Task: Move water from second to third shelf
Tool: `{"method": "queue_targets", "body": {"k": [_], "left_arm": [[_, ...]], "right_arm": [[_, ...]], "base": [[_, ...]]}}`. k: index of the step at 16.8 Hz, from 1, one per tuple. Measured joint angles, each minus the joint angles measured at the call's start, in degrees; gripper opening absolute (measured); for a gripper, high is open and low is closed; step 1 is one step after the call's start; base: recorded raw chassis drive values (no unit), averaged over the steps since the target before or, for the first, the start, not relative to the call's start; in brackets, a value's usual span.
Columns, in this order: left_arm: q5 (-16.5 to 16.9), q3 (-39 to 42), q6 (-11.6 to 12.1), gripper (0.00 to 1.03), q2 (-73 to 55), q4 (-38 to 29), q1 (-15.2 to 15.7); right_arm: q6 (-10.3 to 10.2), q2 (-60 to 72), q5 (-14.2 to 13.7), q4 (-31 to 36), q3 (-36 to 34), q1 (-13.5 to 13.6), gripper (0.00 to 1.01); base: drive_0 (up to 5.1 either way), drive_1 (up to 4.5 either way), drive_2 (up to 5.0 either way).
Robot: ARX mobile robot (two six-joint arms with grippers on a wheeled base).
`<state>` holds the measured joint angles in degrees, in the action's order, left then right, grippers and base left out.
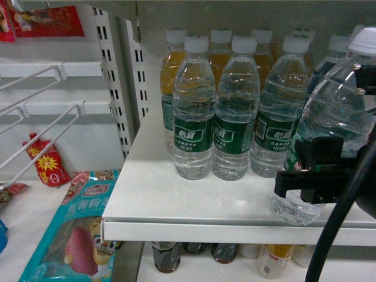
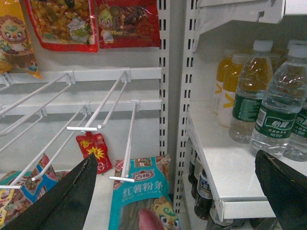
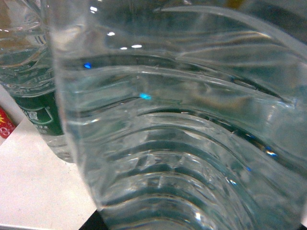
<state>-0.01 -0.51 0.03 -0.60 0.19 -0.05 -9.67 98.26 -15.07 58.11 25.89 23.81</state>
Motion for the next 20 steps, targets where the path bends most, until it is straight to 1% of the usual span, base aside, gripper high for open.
{"method": "queue_targets", "body": {"k": [5,7,9,11,13,20], "left_arm": [[0.0,0.0,0.0,0.98,0.0,0.0,0.0],[0.0,0.0,0.0,0.98,0.0,0.0,0.0],[0.0,0.0,0.0,0.98,0.0,0.0,0.0],[0.0,0.0,0.0,0.98,0.0,0.0,0.0],[0.0,0.0,0.0,0.98,0.0,0.0,0.0],[0.0,0.0,0.0,0.98,0.0,0.0,0.0]], "right_arm": [[-1.0,4.2,-0.2,-1.9,4.7,-0.1,0.40],[-1.0,5.4,-0.3,-2.8,6.7,-0.3,0.40],[-0.7,9.5,0.0,-3.3,11.0,-2.1,0.40],[0.0,10.4,0.2,-3.7,11.7,-2.9,0.40],[0.3,10.9,0.2,-3.7,12.1,-2.9,0.40],[0.3,12.4,-0.6,-4.7,14.5,-2.5,0.40]], "base": [[0.0,0.00,0.0],[0.0,0.00,0.0],[0.0,0.00,0.0],[0.0,0.00,0.0],[0.0,0.00,0.0],[0.0,0.00,0.0]]}}
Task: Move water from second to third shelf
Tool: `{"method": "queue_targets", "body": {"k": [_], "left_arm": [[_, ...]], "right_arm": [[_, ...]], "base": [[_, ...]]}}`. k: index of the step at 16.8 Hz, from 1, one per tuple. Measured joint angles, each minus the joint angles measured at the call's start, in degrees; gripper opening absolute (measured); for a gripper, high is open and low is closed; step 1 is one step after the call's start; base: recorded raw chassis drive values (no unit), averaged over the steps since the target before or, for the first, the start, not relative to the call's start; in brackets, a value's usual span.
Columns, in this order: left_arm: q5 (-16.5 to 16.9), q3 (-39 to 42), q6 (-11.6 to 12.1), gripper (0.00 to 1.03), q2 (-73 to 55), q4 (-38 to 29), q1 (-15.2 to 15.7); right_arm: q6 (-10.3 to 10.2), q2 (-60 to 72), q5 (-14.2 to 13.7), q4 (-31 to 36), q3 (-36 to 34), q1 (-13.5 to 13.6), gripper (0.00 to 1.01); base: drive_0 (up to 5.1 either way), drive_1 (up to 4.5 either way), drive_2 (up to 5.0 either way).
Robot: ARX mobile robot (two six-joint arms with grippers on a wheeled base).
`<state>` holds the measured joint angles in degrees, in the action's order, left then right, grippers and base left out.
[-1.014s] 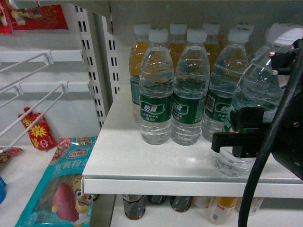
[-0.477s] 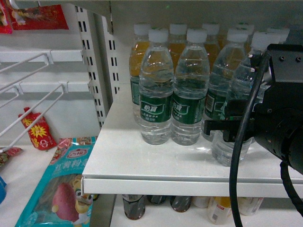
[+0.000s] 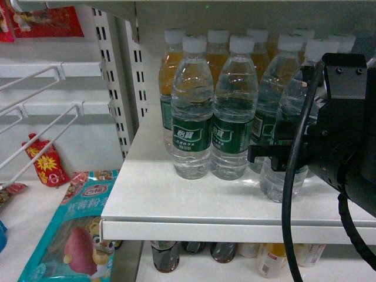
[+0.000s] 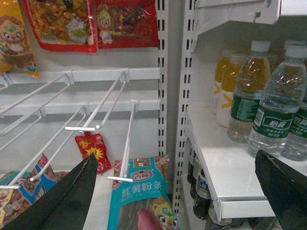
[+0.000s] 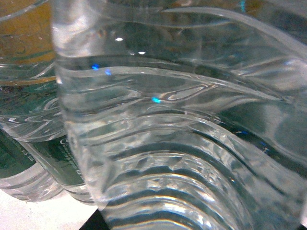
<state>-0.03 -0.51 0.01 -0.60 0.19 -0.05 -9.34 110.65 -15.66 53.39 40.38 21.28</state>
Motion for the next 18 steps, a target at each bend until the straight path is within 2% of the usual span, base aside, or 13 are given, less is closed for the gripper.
{"method": "queue_targets", "body": {"k": [8,9,13,14,15,18], "left_arm": [[0.0,0.0,0.0,0.98,0.0,0.0,0.0],[0.0,0.0,0.0,0.98,0.0,0.0,0.0],[0.0,0.0,0.0,0.98,0.0,0.0,0.0],[0.0,0.0,0.0,0.98,0.0,0.0,0.0],[0.0,0.0,0.0,0.98,0.0,0.0,0.0],[0.0,0.0,0.0,0.98,0.0,0.0,0.0]], "right_arm": [[0.0,0.0,-0.8,-0.6,0.3,0.5,0.40],[0.2,0.0,-0.8,-0.7,0.3,0.5,0.47],[0.3,0.5,0.3,0.7,1.9,0.1,0.93],[0.3,0.5,0.5,0.7,2.2,0.1,1.00],[0.4,0.5,0.5,0.7,2.2,0.1,0.98],[0.6,0.5,0.5,0.7,2.2,0.1,0.98]], "base": [[0.0,0.00,0.0],[0.0,0.00,0.0],[0.0,0.00,0.0],[0.0,0.00,0.0],[0.0,0.00,0.0],[0.0,0.00,0.0]]}}
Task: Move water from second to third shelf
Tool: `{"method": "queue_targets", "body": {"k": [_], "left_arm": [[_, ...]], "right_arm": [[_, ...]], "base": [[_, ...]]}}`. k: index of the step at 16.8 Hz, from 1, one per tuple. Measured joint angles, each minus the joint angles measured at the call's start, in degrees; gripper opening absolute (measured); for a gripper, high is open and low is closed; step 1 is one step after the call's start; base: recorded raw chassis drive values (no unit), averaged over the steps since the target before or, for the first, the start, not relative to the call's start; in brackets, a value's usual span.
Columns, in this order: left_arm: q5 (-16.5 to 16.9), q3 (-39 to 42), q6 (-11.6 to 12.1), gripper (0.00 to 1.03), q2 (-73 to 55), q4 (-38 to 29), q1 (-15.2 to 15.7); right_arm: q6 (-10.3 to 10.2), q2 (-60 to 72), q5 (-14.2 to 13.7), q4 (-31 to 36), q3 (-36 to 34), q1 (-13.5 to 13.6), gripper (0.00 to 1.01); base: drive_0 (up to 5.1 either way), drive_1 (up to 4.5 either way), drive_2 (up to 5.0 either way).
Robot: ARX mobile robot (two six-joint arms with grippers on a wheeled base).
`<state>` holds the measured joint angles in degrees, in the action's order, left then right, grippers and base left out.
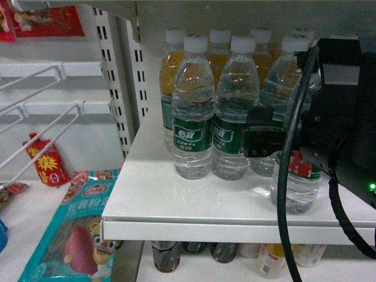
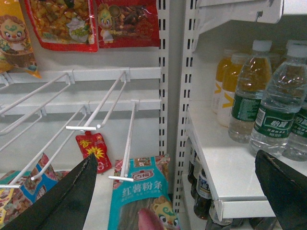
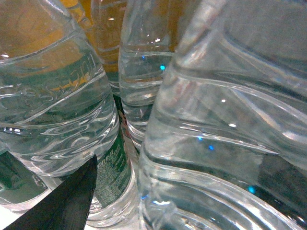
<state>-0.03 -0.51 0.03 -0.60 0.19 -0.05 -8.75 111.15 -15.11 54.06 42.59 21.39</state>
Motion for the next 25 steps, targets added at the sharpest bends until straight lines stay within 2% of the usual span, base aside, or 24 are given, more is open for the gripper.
{"method": "queue_targets", "body": {"k": [3,10,13,18,20,22,25], "left_arm": [[0.0,0.0,0.0,0.98,0.0,0.0,0.0],[0.0,0.0,0.0,0.98,0.0,0.0,0.0],[0.0,0.0,0.0,0.98,0.0,0.0,0.0],[0.0,0.0,0.0,0.98,0.0,0.0,0.0],[0.0,0.0,0.0,0.98,0.0,0.0,0.0],[0.0,0.0,0.0,0.98,0.0,0.0,0.0],[0.0,0.0,0.0,0.98,0.0,0.0,0.0]], "right_arm": [[0.1,-0.4,0.2,0.0,-0.2,0.0,0.98],[2.7,-5.6,0.3,0.2,-4.4,1.1,0.98],[3.8,-8.1,1.4,-1.6,-6.1,-0.3,0.98],[4.3,-10.6,2.2,-4.3,-7.3,-1.6,0.98],[4.2,-13.3,4.1,-6.6,-8.4,-2.0,0.98],[2.8,-17.0,7.8,-10.0,-9.5,-2.3,0.98],[1.7,-21.0,11.6,-13.2,-11.2,-2.3,0.98]], "base": [[0.0,0.00,0.0],[0.0,0.00,0.0],[0.0,0.00,0.0],[0.0,0.00,0.0],[0.0,0.00,0.0],[0.0,0.00,0.0],[0.0,0.00,0.0]]}}
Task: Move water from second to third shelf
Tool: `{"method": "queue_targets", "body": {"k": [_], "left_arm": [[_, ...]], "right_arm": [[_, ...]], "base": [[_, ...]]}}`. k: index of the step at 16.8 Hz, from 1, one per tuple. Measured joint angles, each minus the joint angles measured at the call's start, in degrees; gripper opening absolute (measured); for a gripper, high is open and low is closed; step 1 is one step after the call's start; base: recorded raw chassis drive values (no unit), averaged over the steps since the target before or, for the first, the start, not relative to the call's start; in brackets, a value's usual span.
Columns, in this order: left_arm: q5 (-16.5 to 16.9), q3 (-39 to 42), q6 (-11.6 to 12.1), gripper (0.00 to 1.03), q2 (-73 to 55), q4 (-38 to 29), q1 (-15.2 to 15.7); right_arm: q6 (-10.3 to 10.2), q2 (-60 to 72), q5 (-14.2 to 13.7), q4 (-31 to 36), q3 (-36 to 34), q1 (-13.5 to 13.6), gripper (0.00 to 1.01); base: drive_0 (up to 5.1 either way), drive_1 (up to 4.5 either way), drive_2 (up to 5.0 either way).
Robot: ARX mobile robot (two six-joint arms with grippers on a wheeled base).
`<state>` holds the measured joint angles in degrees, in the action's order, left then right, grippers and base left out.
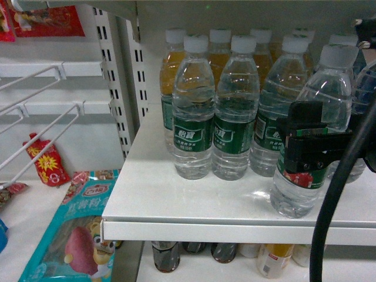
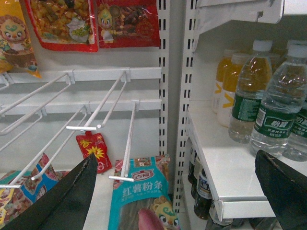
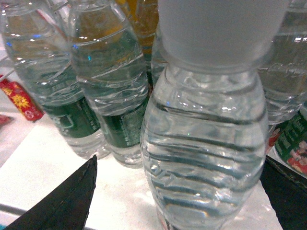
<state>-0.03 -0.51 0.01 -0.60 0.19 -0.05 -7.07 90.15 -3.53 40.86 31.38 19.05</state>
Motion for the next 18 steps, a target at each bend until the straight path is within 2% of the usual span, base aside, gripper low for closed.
{"method": "queue_targets", "body": {"k": [1,4,8,10,11,12,13,14,15,16,17,18], "left_arm": [[0.0,0.0,0.0,0.98,0.0,0.0,0.0],[0.0,0.0,0.0,0.98,0.0,0.0,0.0],[0.0,0.0,0.0,0.98,0.0,0.0,0.0],[0.0,0.0,0.0,0.98,0.0,0.0,0.0],[0.0,0.0,0.0,0.98,0.0,0.0,0.0],[0.0,0.0,0.0,0.98,0.0,0.0,0.0],[0.0,0.0,0.0,0.98,0.0,0.0,0.0],[0.0,0.0,0.0,0.98,0.0,0.0,0.0],[0.0,0.0,0.0,0.98,0.0,0.0,0.0],[0.0,0.0,0.0,0.98,0.0,0.0,0.0],[0.0,0.0,0.0,0.98,0.0,0.0,0.0],[-0.1,0.0,0.0,0.98,0.0,0.0,0.0]], "right_arm": [[0.0,-0.3,0.3,-0.2,-0.2,0.0,0.98],[-1.2,-7.1,4.6,-3.3,-2.5,-1.6,0.98],[-2.4,-16.0,7.6,-6.2,-5.4,-6.5,0.98],[-2.8,-19.6,8.9,-8.6,-6.4,-8.7,0.98],[-2.8,-21.6,7.8,-6.2,-7.5,-8.9,0.96],[0.4,-23.2,0.6,2.0,-10.6,-8.6,0.86],[3.2,-27.1,-3.4,3.2,-14.1,-9.4,0.75],[4.9,-32.6,-3.8,0.3,-17.3,-11.7,0.62],[5.7,-38.0,-2.8,-3.1,-19.4,-13.5,0.49],[6.0,-42.5,0.0,-6.1,-20.6,-15.4,0.38],[6.5,-47.5,2.9,-9.1,-21.8,-18.7,0.25],[6.6,-51.1,2.9,-10.3,-23.0,-19.5,0.14]], "base": [[0.0,0.00,0.0],[0.0,0.00,0.0],[0.0,0.00,0.0],[0.0,0.00,0.0],[0.0,0.00,0.0],[0.0,0.00,0.0],[0.0,0.00,0.0],[0.0,0.00,0.0],[0.0,0.00,0.0],[0.0,0.00,0.0],[0.0,0.00,0.0],[0.0,0.00,0.0]]}}
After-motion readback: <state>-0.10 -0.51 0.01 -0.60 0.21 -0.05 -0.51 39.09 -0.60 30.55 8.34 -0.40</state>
